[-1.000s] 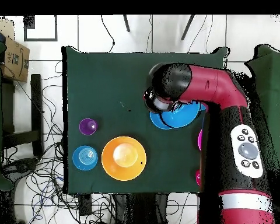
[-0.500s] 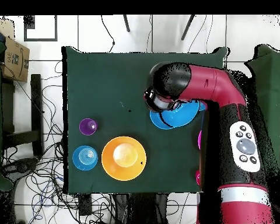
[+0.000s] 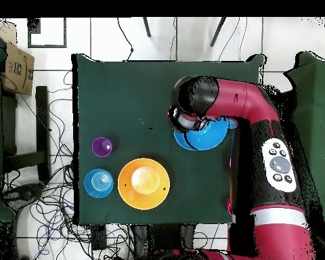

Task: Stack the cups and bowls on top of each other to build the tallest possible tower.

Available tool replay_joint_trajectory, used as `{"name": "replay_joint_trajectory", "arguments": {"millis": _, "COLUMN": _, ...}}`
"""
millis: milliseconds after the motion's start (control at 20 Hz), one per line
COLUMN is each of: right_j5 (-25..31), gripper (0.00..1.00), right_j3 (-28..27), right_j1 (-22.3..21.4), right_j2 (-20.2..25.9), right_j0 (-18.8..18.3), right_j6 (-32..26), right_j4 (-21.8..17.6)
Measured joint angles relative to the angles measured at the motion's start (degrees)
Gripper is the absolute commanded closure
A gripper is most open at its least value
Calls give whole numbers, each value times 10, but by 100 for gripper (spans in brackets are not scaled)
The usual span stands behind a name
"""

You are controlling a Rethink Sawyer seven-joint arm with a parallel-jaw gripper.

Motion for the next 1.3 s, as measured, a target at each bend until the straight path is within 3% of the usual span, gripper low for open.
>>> {"name": "replay_joint_trajectory", "arguments": {"millis": 550, "right_j5": 0, "gripper": 100, "right_j3": 0, "right_j1": 6, "right_j2": -5, "right_j0": 0, "right_j6": 0, "right_j4": -31}}
{"name": "replay_joint_trajectory", "arguments": {"millis": 1300, "right_j5": 0, "gripper": 100, "right_j3": 2, "right_j1": 8, "right_j2": -5, "right_j0": 0, "right_j6": 0, "right_j4": -38}}
